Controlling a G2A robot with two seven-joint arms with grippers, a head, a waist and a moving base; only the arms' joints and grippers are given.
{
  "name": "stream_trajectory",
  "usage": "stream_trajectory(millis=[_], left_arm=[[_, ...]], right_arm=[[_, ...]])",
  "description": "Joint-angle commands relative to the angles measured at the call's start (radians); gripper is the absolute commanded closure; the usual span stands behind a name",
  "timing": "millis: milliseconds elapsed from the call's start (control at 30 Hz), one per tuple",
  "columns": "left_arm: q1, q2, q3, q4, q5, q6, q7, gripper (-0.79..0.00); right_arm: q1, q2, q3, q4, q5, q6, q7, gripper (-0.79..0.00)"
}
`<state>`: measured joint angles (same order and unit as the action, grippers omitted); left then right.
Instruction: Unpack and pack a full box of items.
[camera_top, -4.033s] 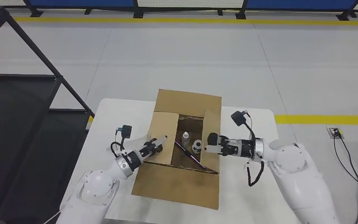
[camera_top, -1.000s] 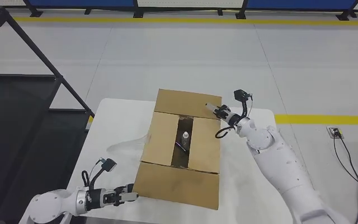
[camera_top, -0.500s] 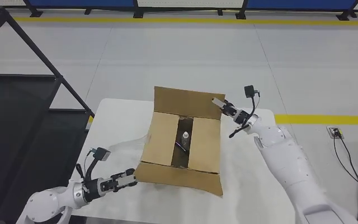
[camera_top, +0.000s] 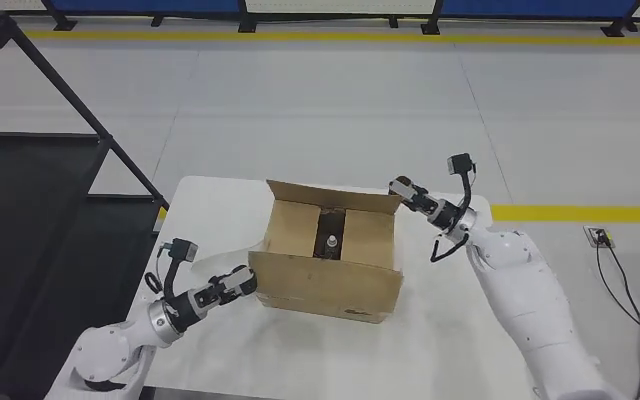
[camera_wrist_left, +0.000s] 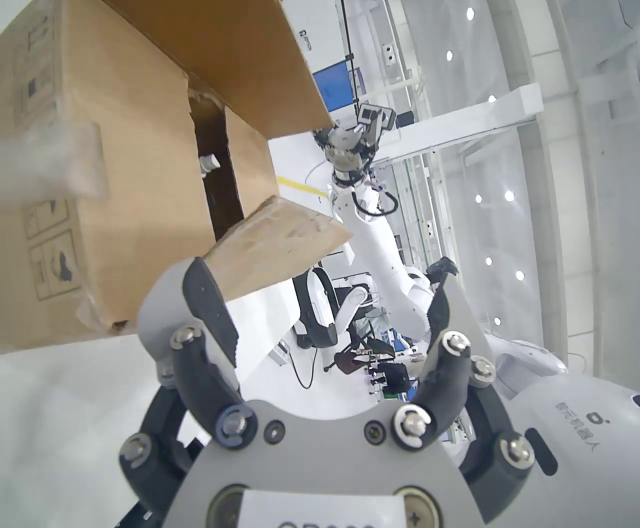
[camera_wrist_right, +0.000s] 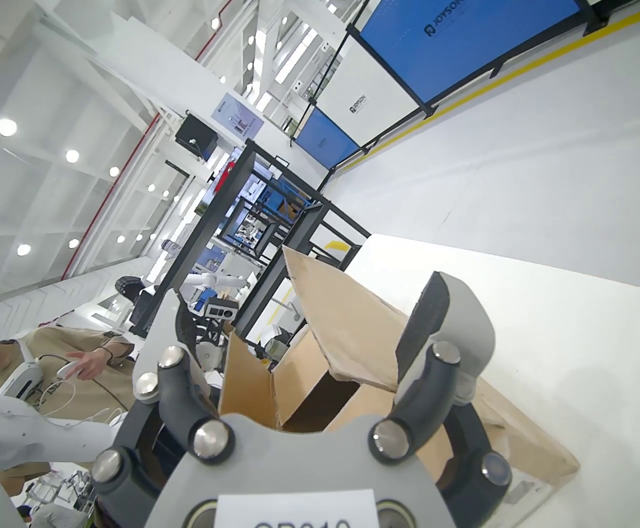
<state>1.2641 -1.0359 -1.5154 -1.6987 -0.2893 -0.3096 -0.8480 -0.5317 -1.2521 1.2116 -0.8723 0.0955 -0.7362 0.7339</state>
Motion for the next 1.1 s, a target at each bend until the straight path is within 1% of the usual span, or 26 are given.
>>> stream_trajectory(millis=[0,167,300,400,533,667,733,800,1067], left_arm=[[-0.011,-0.004,0.013,0.002,0.038,-0.001,0.069,-0.785],[-0.034,-0.013,0.065,0.006,0.113,0.006,0.169,-0.785],[-0.055,-0.018,0.100,0.011,0.148,0.008,0.201,-0.785],[-0.069,-0.023,0.127,0.018,0.168,0.010,0.218,-0.785],[-0.094,-0.029,0.158,0.034,0.191,0.013,0.241,-0.785],[-0.116,-0.035,0.191,0.046,0.220,0.011,0.267,-0.785],[-0.126,-0.038,0.207,0.051,0.241,0.009,0.280,-0.785],[-0.136,-0.042,0.223,0.056,0.257,0.009,0.295,-0.785],[-0.169,-0.054,0.275,0.078,0.321,0.021,0.338,-0.785]], right_arm=[[-0.024,0.009,0.015,-0.056,-0.009,0.056,0.014,-0.785],[-0.095,0.025,0.025,-0.217,-0.039,0.158,0.063,-0.785],[-0.142,0.039,0.038,-0.321,-0.061,0.231,0.117,-0.785],[-0.166,0.047,0.037,-0.382,-0.088,0.322,0.161,-0.785],[-0.183,0.052,0.027,-0.433,-0.115,0.426,0.189,-0.785],[-0.177,0.049,0.000,-0.433,-0.118,0.522,0.190,-0.785],[-0.168,0.047,-0.015,-0.426,-0.114,0.551,0.200,-0.785],[-0.163,0.046,-0.023,-0.425,-0.107,0.558,0.210,-0.785],[-0.180,0.052,0.000,-0.451,-0.050,0.544,0.214,-0.785]])
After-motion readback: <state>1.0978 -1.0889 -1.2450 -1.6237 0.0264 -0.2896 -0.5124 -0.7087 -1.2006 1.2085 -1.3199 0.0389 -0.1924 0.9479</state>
